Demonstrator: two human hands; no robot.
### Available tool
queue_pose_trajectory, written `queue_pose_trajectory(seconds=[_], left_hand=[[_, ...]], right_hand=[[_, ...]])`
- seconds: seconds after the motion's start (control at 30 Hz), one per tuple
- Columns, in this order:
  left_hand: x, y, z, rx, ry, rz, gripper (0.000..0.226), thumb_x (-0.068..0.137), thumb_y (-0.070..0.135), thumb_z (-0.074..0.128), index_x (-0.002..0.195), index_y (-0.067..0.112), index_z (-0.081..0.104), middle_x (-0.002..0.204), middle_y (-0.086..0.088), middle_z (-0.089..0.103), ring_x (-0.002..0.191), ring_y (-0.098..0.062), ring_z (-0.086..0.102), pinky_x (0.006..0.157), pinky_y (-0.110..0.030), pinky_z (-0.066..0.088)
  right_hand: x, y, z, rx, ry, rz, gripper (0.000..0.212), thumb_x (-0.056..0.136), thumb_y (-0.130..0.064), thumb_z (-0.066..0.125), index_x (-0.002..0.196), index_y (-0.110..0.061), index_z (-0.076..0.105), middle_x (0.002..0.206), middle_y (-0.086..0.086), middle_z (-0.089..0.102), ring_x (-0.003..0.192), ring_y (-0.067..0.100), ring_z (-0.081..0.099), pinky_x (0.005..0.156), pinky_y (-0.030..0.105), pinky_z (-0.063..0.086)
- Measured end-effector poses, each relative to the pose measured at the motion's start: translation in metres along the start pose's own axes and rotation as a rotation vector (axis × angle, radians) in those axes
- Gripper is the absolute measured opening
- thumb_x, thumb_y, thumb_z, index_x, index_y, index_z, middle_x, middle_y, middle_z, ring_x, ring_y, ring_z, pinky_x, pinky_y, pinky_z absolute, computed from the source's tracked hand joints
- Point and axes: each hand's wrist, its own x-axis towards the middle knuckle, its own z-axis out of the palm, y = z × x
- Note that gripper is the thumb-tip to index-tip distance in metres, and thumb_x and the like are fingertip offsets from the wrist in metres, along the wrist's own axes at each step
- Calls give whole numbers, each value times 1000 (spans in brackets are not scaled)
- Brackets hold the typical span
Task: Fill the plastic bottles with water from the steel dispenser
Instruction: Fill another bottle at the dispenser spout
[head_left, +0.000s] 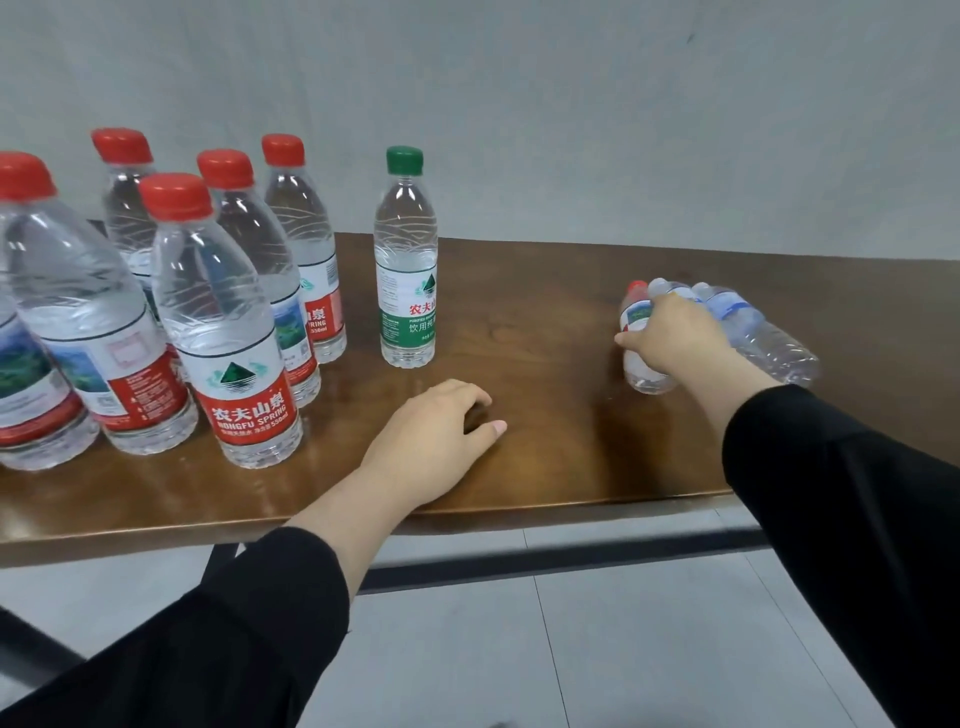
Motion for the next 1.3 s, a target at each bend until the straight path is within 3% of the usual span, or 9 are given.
queue_pose_trajectory(seconds=[0.1,0.27,0.47,0.6,0.73,0.87,0.97,1.13,1.3], left_hand=[[-1,0,0,-17,5,-13,41,101,54,53,134,31,60,138,16,57,119,-10,57,96,-28,46],[-5,5,-6,-104,14,-43,43,103,53,51,138,30,59,138,11,60,123,-12,56,95,-26,42],[-19,25,-29,-779,125,-266,56,105,53,45,152,22,46,143,1,61,124,-12,60,108,-31,47],[-42,44,-58,-1195,11,-339,62,96,66,53,144,26,52,137,0,66,127,-21,62,113,-50,46],[-85,39,-91,-1102,136,-295,54,93,55,68,137,28,55,116,3,73,101,-13,73,91,-36,59],[-148,25,-122,-828,256,-214,55,93,52,69,140,33,48,119,14,64,103,-4,65,92,-30,53],[-206,8,-140,-664,282,-128,57,93,48,68,143,43,41,116,29,55,101,16,51,84,-13,41],[-295,-34,-169,-549,348,-148,67,84,55,74,140,49,39,131,28,58,116,7,56,102,-27,49],[-359,-77,-191,-601,378,-216,68,76,56,83,128,64,39,120,42,55,109,23,51,86,-3,44]], right_hand=[[-3,-3,0,129,-84,131,66,88,-48,71,129,-1,50,107,13,58,111,33,59,77,34,40],[-30,-9,4,634,-145,209,59,86,-37,69,132,-6,50,111,11,59,97,30,56,83,37,45],[-133,-39,-7,1021,-132,-29,71,92,-30,69,152,-29,32,127,-7,57,109,13,62,87,28,52],[-202,-67,-28,1106,-261,-271,42,98,-28,64,134,-40,45,115,-10,64,89,-5,68,71,16,57],[-244,-92,-56,1001,-150,-405,28,103,-45,46,124,-37,62,112,-16,68,98,-2,64,86,30,56],[-266,-131,-102,1046,-43,-404,28,99,-52,47,115,-31,58,85,-5,68,68,8,63,74,47,59],[-282,-168,-142,1028,-120,-465,39,98,-59,47,118,-28,61,71,-1,60,54,14,55,54,37,54],[-320,-235,-173,815,-247,-615,60,91,-72,50,63,-20,61,49,-7,44,49,17,39,55,30,33],[-369,-304,-169,551,-157,-826,62,95,-55,58,56,-8,47,52,4,38,40,11,29,39,21,26]])
